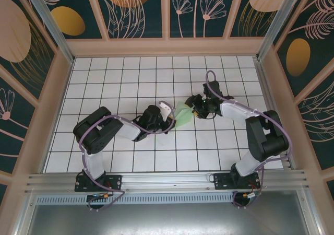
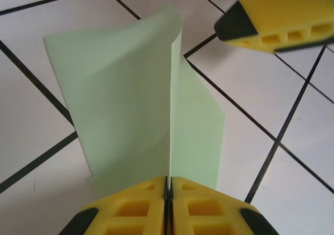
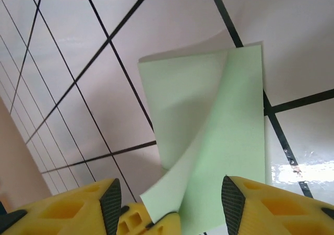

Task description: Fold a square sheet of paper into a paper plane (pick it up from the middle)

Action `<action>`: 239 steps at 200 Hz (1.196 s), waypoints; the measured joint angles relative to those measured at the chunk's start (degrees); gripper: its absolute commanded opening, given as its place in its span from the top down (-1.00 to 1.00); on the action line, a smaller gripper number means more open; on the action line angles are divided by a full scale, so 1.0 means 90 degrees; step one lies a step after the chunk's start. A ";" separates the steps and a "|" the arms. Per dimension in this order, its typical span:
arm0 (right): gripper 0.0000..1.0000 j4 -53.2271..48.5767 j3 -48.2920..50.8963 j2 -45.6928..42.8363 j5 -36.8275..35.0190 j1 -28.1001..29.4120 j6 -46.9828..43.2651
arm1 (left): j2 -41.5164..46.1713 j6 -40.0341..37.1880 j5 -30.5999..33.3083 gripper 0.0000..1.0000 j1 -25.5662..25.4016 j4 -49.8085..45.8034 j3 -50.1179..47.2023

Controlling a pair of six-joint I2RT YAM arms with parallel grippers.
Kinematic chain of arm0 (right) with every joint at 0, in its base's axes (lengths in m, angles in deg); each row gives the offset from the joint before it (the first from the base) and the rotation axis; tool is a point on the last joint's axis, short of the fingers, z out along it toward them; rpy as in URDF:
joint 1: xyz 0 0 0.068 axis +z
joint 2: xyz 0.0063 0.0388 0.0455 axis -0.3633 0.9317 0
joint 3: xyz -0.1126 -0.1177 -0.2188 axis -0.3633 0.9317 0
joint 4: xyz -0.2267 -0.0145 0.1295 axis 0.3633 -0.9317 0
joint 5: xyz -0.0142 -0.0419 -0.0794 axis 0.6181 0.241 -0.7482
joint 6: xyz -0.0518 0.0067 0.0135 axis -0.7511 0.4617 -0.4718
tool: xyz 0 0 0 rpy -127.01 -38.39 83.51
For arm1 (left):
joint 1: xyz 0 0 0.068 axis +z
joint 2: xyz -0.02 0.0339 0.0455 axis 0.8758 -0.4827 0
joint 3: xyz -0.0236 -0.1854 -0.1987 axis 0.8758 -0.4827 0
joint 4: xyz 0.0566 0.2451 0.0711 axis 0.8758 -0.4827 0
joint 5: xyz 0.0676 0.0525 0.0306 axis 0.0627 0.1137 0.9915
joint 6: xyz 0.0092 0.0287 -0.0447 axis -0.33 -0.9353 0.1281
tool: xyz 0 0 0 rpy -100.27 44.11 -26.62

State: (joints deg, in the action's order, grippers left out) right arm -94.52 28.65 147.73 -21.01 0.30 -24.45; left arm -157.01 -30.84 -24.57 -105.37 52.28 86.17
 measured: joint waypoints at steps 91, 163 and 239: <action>0.09 0.1188 0.0617 0.0204 0.0959 0.0075 -0.0680 | 0.0000 0.1717 0.0100 0.73 0.0000 0.0848 -0.0452; 0.10 0.1486 0.0571 0.0695 0.1241 0.0211 -0.0814 | -0.0172 0.2336 0.0083 0.71 0.0000 0.1171 -0.0505; 0.09 0.1608 0.0544 0.0981 0.1314 0.0236 -0.0877 | -0.0245 0.2497 -0.0024 0.64 0.0000 0.1190 -0.0508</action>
State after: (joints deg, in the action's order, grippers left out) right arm -80.05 33.54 156.57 -9.19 2.42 -32.34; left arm -159.21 -8.37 -24.79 -105.37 62.99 81.60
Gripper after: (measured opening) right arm 0.452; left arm 0.168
